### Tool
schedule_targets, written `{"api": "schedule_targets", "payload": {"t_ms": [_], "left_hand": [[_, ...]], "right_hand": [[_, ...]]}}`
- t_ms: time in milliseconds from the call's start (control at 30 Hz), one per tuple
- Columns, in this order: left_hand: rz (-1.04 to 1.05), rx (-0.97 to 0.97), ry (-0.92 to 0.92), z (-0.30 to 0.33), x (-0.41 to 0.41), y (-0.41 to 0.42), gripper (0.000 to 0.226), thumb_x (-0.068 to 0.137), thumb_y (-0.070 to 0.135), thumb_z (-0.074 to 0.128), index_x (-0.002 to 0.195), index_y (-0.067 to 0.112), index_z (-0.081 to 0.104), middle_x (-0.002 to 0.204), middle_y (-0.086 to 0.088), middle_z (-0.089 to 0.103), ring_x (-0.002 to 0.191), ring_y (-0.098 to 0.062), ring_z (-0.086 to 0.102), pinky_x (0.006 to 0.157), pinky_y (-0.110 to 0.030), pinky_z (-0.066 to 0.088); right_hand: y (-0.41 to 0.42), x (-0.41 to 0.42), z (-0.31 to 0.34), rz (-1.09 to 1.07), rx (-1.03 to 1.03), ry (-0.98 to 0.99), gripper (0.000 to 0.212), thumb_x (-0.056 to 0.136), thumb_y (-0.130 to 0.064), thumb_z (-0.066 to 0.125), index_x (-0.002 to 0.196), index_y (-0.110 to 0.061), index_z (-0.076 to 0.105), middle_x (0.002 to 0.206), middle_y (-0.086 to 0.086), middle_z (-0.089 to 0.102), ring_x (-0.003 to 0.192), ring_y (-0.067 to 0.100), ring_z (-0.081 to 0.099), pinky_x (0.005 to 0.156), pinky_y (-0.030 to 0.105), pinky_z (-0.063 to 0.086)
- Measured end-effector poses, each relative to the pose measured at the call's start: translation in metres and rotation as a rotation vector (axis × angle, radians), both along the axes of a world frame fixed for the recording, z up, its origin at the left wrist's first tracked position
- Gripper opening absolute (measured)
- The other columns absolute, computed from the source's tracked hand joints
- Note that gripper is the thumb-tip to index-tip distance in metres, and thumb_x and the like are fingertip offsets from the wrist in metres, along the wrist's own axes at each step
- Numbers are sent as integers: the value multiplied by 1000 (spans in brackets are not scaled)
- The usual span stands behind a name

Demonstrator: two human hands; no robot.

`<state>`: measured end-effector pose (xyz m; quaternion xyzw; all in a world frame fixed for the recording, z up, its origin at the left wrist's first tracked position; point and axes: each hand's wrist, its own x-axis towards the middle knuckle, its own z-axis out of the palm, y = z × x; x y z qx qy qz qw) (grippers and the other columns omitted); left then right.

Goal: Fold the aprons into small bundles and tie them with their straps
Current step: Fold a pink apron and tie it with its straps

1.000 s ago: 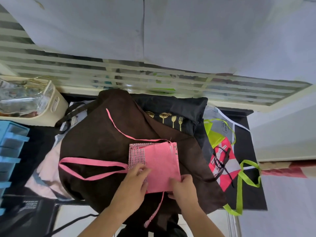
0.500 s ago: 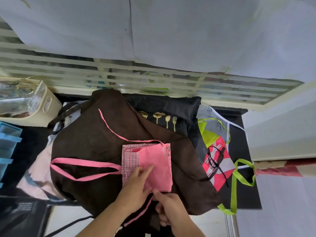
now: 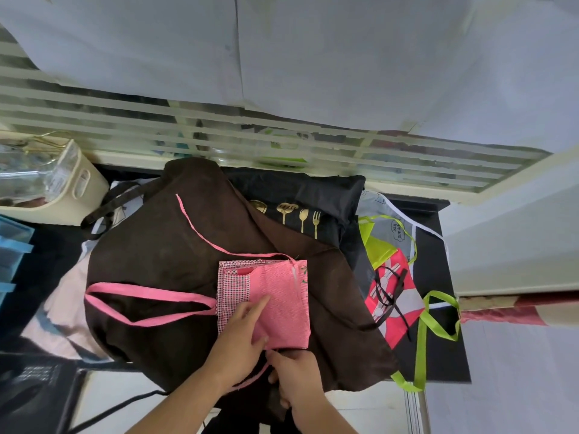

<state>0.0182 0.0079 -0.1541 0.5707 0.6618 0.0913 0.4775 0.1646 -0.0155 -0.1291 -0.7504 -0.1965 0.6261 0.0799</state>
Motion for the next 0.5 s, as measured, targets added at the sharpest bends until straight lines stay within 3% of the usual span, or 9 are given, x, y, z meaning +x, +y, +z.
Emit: {"api": "schedule_targets", "payload": {"t_ms": [100, 233, 367, 433, 500], "left_hand": [[23, -4, -17, 1, -3, -1, 92, 98, 20, 70, 156, 62, 12, 148, 22, 29, 138, -3, 40, 114, -26, 45], [24, 28, 7, 1, -7, 1, 108, 90, 25, 79, 149, 69, 0, 147, 18, 33, 133, -5, 47, 103, -19, 48], [33, 49, 80, 2, -12, 15, 130, 76, 31, 91, 161, 53, -5, 160, 11, 23, 144, -13, 39, 115, -35, 44], [7, 61, 126, 3, -14, 22, 137, 71, 35, 94, 161, 50, -8, 155, 10, 25, 141, -13, 40, 115, -36, 44], [-19, 67, 163, 4, -16, 27, 140, 68, 38, 95, 161, 51, -10, 146, 10, 28, 136, -11, 42, 114, -35, 46]], "right_hand": [[-2, -7, -3, -33, 11, -23, 28, 91, -20, 76, 69, -3, 75, 61, 10, 70, 33, 17, 44, 38, 24, 33], [-3, -4, -2, -89, -10, 54, 23, 93, -7, 67, 72, 2, 71, 57, 13, 61, 35, 19, 37, 40, 25, 28], [-9, 18, 2, 135, 31, -2, 24, 96, -11, 66, 82, 9, 70, 54, 10, 56, 34, 13, 42, 38, 23, 31], [-15, 32, 3, 280, 22, -78, 21, 92, -17, 71, 81, 1, 73, 53, 3, 60, 36, 9, 50, 40, 20, 39], [-18, 43, 6, 424, 17, -193, 15, 82, -27, 76, 77, -14, 73, 62, -2, 67, 50, 5, 61, 52, 18, 48]]}}
